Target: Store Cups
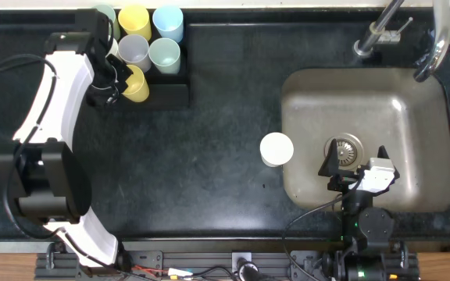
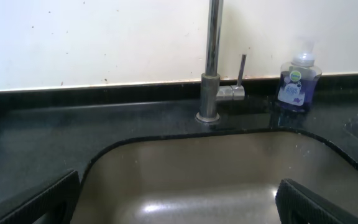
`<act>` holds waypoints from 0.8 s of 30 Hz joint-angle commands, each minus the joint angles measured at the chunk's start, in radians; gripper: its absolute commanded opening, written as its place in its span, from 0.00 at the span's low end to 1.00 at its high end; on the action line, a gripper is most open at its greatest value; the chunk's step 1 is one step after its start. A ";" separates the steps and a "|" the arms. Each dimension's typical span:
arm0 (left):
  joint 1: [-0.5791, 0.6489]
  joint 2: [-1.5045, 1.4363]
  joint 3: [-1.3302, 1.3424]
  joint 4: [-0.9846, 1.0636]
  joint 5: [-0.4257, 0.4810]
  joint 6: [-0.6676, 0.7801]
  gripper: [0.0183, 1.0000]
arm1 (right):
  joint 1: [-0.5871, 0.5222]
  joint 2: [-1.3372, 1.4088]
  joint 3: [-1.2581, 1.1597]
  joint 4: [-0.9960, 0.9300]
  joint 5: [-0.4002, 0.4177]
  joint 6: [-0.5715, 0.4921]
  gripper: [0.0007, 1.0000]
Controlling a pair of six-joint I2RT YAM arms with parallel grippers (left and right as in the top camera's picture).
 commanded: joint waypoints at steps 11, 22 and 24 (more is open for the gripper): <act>-0.001 -0.047 -0.001 -0.003 0.006 -0.006 1.00 | -0.006 -0.007 0.000 0.006 -0.006 -0.003 1.00; -0.001 -0.580 -0.001 -0.180 -0.086 0.235 1.00 | -0.006 -0.007 0.000 0.006 -0.006 -0.003 1.00; -0.001 -0.696 -0.002 -0.283 -0.132 0.320 1.00 | -0.006 -0.007 0.000 0.006 -0.006 -0.003 1.00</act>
